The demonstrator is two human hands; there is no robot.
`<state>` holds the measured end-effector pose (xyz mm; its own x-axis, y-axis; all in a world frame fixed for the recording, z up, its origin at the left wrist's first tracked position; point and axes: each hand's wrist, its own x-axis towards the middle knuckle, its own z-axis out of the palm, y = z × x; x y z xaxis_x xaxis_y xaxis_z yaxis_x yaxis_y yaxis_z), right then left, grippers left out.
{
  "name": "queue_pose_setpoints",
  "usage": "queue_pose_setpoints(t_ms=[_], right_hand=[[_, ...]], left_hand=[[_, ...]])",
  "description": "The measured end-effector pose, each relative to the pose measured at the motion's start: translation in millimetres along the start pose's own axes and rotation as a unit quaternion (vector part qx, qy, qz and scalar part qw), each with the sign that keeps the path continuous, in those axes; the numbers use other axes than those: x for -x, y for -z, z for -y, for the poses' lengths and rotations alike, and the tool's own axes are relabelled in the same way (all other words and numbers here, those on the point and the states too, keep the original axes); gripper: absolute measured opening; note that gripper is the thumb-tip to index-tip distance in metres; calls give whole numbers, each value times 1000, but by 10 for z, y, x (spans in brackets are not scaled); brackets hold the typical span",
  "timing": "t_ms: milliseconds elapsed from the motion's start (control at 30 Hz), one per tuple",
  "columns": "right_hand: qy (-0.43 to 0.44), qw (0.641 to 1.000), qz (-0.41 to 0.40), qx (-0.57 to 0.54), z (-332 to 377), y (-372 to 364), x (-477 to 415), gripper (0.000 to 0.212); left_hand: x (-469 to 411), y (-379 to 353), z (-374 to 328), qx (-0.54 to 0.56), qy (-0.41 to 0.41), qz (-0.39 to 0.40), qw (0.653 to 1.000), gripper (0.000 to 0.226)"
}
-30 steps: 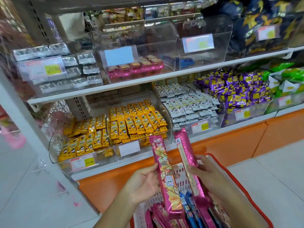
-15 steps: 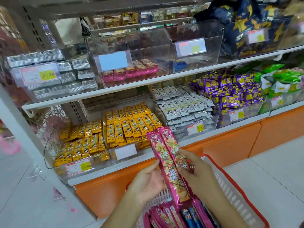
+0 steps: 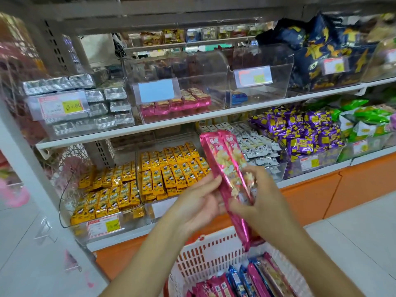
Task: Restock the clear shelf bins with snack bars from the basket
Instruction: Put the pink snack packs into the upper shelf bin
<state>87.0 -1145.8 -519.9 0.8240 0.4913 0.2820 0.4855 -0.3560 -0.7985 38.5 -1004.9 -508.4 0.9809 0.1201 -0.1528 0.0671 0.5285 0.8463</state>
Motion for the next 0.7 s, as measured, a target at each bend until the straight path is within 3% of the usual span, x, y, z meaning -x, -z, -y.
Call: queue_pose_setpoints(t_ms=[133,200,233,267,333,367,400,533,633,700], right_hand=[[0,998,39,-51,517,391,-467,53],[6,994,56,-90,786,580,-751,49],[7,995,54,-86,923,654,-892,48],[12,996,48,-71,1053,721,-1047,46],[38,999,28,-9,1320,828,-1408,38],[54,997,30,37,1473,862,-1599,31],[64,993,43,90,1625,875,-1768,30],[39,968,62,239,2085,735,-2352,42],[-12,963,153,222,2291,466,-2634,22],[-19,949,195,248,2367,222,-2810,19]], left_hand=[[59,-59,-672,-161,-102,16,981,28],[114,-31,-1045,-315,-192,-55,928,22],[140,4,-1238,-394,-246,-113,878,21],[158,56,-1423,-477,-303,-183,804,22],[154,204,-1742,-619,-370,-294,627,30],[144,293,-1874,-660,-375,-313,570,34],[121,386,-1980,-693,-368,-310,537,38],[44,687,-2208,-785,-317,-225,482,50],[51,787,-2265,-796,-310,-190,484,54],[71,813,-2282,-794,-310,-180,492,55]])
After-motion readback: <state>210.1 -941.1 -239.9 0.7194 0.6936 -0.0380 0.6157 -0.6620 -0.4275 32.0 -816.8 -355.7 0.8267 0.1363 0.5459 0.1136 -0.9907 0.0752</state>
